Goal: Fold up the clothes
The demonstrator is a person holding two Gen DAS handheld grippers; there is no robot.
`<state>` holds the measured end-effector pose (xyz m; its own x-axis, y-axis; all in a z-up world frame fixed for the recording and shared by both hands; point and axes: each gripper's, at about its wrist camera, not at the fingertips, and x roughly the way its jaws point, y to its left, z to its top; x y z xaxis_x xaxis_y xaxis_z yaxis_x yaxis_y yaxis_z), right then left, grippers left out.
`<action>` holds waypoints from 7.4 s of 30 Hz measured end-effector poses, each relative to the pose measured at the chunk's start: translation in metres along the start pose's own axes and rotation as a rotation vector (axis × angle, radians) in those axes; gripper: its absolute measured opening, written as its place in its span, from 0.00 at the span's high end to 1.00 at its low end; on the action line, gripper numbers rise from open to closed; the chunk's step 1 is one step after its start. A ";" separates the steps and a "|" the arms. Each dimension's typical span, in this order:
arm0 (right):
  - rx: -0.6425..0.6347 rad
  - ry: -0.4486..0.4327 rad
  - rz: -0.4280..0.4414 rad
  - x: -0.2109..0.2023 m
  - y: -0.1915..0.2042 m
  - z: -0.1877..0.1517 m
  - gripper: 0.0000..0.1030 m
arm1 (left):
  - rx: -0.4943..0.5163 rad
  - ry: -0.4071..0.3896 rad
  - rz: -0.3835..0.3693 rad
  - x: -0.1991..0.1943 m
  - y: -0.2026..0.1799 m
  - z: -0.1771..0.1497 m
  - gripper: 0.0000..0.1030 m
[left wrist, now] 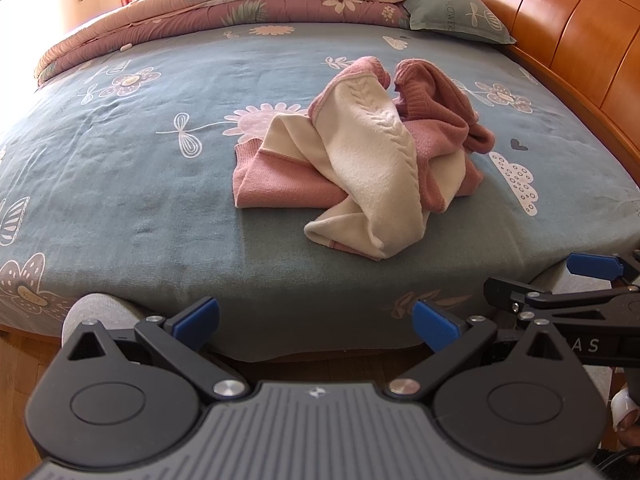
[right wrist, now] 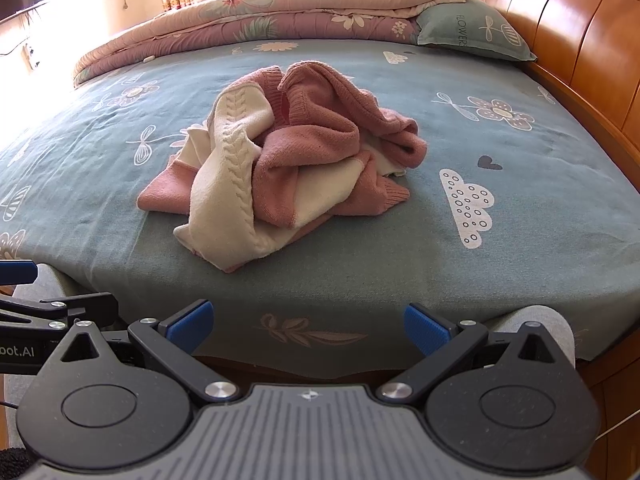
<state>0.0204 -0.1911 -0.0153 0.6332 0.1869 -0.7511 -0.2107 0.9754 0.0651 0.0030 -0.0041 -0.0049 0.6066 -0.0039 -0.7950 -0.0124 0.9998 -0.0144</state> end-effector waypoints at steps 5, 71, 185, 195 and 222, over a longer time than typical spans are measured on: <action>-0.006 -0.017 -0.002 0.001 -0.002 0.006 0.00 | 0.009 -0.013 -0.002 0.002 -0.002 0.008 0.01; 0.191 0.109 0.003 0.100 -0.073 0.034 0.00 | 0.098 0.068 -0.243 0.174 0.008 0.100 0.00; 0.098 0.072 -0.032 0.082 -0.055 0.047 0.00 | -0.037 -0.114 -0.044 0.175 0.148 0.150 0.01; 0.086 0.083 -0.020 0.084 -0.048 0.045 0.00 | 0.293 -0.061 -0.178 0.185 0.067 0.112 0.01; 0.105 0.077 -0.033 0.083 -0.061 0.037 0.00 | 0.024 -0.390 0.096 0.184 0.095 0.137 0.00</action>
<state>0.1134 -0.2304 -0.0574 0.5784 0.1490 -0.8020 -0.1090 0.9885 0.1051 0.2223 0.0926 -0.0689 0.8597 0.0925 -0.5024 -0.0683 0.9955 0.0664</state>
